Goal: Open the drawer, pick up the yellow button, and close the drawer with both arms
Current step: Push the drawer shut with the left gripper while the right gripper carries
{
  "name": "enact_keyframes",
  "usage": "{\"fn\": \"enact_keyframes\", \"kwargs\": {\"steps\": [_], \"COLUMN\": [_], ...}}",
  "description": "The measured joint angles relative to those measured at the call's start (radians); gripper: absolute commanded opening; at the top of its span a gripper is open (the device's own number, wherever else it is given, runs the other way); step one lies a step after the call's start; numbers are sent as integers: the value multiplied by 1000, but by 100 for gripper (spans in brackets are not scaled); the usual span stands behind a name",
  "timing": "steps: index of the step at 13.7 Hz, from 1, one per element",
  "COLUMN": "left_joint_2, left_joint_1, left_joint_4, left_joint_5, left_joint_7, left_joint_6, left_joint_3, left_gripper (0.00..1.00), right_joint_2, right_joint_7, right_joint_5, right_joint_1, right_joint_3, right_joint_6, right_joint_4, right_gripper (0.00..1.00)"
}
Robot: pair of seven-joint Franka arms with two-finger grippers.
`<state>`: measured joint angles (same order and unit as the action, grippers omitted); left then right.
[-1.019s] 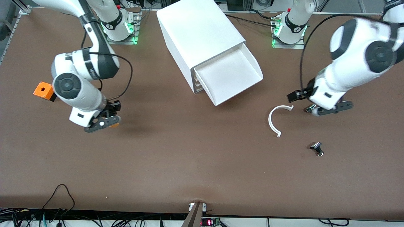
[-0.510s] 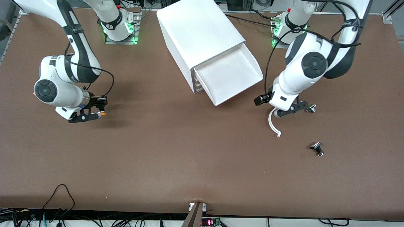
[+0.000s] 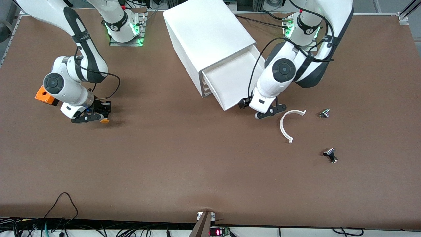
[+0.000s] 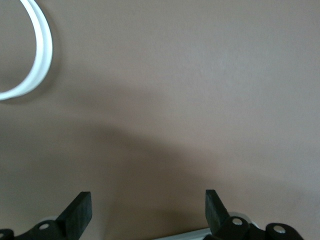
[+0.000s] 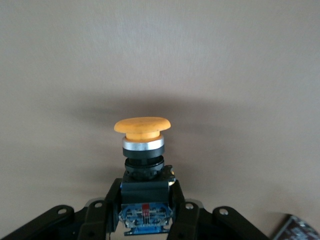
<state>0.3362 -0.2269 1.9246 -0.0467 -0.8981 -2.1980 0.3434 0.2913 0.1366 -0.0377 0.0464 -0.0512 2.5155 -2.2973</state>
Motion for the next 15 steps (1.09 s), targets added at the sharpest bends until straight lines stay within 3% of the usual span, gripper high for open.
{"fn": "enact_keyframes", "kwargs": {"steps": [3,7,11,15], "left_joint_2": [-8,-47,-89,-98], "left_joint_1": [-36,-53,-54,-54], "left_joint_4": [13,53,102,115], "left_joint_5": [0,0,-29,-38], "left_joint_7": [-46,-141,-199,-251], "left_joint_6": [47,69,71,71], "left_joint_3": [15,94,163,217], "left_gripper": [100,100,100,100], "right_joint_2": [-2,0,8,19], "right_joint_7": [9,74,104,147], "right_joint_5": [0,0,0,0], "right_joint_1": [-1,-10,-13,-12], "right_joint_3": [-39,-111,-111,-111], "right_joint_6": [9,9,8,9], "right_joint_4": [-14,-27,-37,-38], "right_gripper": [21,34,44,91]}}
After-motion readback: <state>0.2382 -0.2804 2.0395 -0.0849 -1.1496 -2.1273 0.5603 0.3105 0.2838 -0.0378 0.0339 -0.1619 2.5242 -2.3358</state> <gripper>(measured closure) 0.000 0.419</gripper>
